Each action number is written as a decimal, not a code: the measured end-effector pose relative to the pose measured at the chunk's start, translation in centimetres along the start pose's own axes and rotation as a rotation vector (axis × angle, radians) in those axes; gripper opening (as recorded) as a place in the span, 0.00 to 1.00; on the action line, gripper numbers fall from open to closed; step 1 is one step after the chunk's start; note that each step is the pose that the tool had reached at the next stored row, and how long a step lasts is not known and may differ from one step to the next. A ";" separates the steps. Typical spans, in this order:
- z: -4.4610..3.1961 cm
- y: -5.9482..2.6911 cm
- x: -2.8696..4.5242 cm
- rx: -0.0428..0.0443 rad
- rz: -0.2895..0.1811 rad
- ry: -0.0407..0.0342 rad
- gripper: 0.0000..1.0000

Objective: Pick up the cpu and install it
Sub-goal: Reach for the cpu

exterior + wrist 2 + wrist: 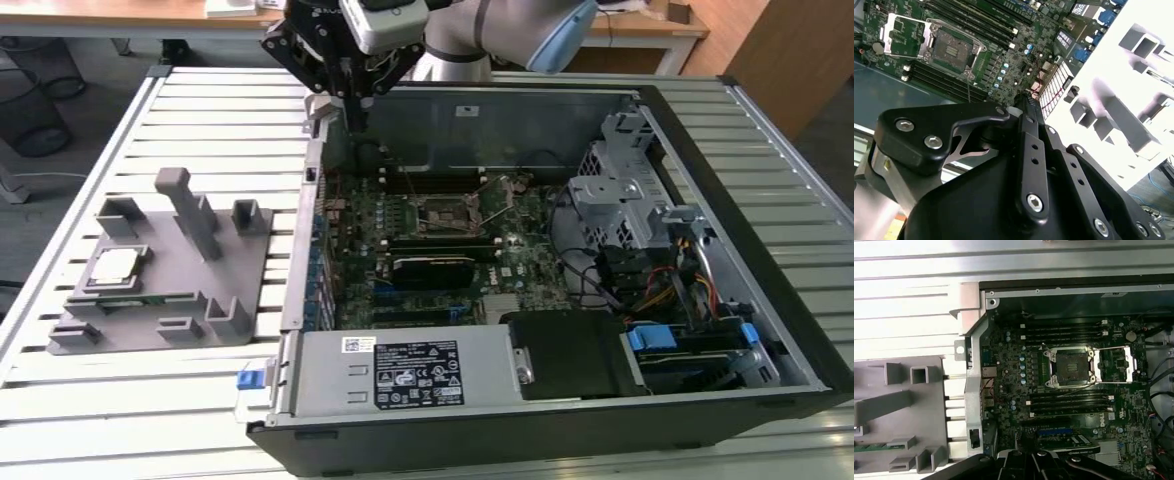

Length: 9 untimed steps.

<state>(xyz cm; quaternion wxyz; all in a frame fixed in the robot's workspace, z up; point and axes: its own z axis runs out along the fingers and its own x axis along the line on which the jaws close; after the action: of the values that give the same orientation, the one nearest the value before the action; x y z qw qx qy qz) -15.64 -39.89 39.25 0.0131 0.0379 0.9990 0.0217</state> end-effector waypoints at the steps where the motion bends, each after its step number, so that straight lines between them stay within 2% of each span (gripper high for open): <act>1: 0.00 -0.01 0.12 0.0000 0.000 0.0000 0.11; 9: 0.04 -0.07 0.91 0.0000 0.000 0.0000 0.11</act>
<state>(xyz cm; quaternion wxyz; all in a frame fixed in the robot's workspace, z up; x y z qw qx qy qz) -16.55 -39.89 39.18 0.0131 0.0379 0.9990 0.0217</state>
